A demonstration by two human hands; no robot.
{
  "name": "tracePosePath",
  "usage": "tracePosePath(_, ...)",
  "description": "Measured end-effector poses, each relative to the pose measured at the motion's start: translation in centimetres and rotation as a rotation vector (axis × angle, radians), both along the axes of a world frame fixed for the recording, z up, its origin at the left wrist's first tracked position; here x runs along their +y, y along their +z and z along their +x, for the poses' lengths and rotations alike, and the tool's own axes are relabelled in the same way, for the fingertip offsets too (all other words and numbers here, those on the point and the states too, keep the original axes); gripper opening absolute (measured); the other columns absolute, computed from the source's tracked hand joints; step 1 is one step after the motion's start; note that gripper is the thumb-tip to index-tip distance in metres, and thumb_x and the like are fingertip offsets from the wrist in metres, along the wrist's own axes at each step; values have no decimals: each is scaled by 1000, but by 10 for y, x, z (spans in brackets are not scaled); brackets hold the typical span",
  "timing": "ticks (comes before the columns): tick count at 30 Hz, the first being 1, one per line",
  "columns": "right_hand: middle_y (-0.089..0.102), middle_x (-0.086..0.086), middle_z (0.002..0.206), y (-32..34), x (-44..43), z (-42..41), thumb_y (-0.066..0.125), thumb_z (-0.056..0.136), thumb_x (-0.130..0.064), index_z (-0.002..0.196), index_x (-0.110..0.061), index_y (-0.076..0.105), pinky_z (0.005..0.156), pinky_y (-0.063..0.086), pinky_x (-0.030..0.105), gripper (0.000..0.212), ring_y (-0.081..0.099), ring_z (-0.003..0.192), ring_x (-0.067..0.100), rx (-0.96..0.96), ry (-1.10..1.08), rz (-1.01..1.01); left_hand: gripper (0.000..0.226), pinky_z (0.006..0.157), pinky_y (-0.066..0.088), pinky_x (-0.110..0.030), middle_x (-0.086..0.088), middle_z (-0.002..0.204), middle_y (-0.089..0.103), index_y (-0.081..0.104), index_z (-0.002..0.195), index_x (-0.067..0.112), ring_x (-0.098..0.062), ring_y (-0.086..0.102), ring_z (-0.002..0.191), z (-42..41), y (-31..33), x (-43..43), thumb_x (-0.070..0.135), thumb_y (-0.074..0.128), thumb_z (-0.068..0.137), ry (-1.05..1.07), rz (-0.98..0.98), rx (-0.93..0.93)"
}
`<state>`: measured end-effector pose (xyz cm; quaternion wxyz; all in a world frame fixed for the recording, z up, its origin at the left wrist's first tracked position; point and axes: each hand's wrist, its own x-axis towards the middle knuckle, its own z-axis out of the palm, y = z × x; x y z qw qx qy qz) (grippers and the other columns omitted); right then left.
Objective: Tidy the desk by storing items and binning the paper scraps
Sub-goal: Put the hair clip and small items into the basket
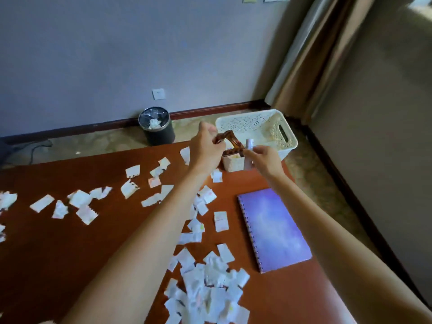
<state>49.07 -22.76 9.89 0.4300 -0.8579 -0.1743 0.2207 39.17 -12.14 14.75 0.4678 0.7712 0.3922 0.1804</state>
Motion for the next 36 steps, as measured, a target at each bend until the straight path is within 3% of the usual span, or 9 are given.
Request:
tracePosePath(3,50,13,60,0,-9,53,59,88,-14,78,15,62,49,28,27,31,45,61,20,-4,-44,20,32,58,35,-24,1,91,52,51,118,13,-18,53,84,49,0,-9,6,56,88,-43,26,58)
tracePosePath(5,59,13,71,-1,-5,83,59,88,-15,96,4,65,51,38,28,22,53,67,23,-43,-66,8,31,55,37,-20,-2,100,55,52,120,14,-15,52,82,75,-6,-7,6,53,90,-61,35,93)
tracePosePath(8,66,14,97,-14,6,121,60,88,-22,116,-7,57,77,54,41,32,65,84,28,-44,-87,-33,30,67,44,-23,-10,119,58,56,118,11,-15,52,86,108,-22,2,1,47,91,-94,37,125)
tracePosePath(10,66,14,99,-27,14,140,61,88,-22,116,-7,56,84,55,43,32,66,89,29,-16,-29,-138,30,73,45,-25,-12,122,56,56,118,9,-20,55,96,127,-34,10,0,45,92,-99,30,154)
tracePosePath(17,53,8,73,-77,35,164,58,90,-16,80,3,61,64,45,24,22,50,64,16,40,338,-546,34,83,43,-24,-11,124,55,56,116,4,-26,54,114,161,-83,22,-10,42,89,-148,-32,266)
tracePosePath(23,62,10,75,-98,43,169,65,85,-15,90,1,58,82,58,36,19,62,74,22,96,414,-613,32,83,43,-27,-14,124,52,52,117,5,-27,52,112,166,-106,24,-7,42,89,-147,-68,331)
tracePosePath(28,60,8,64,-96,46,167,69,84,-16,87,0,58,72,59,32,19,60,56,18,168,423,-645,30,80,42,-26,-13,123,52,52,117,5,-21,49,97,166,-110,23,-6,42,90,-149,-79,325)
tracePosePath(32,69,23,102,-82,40,169,64,87,-12,111,10,58,87,55,36,33,68,87,29,90,455,-625,30,77,38,-23,-12,121,54,54,115,4,-21,49,98,166,-111,22,-7,43,89,-119,-103,304)
tracePosePath(36,58,16,124,-58,33,175,66,84,-7,128,-3,50,87,44,24,47,58,103,22,-51,506,-456,23,77,37,-23,-6,104,53,58,99,8,-19,49,97,172,-110,19,-8,46,88,-93,-154,253)
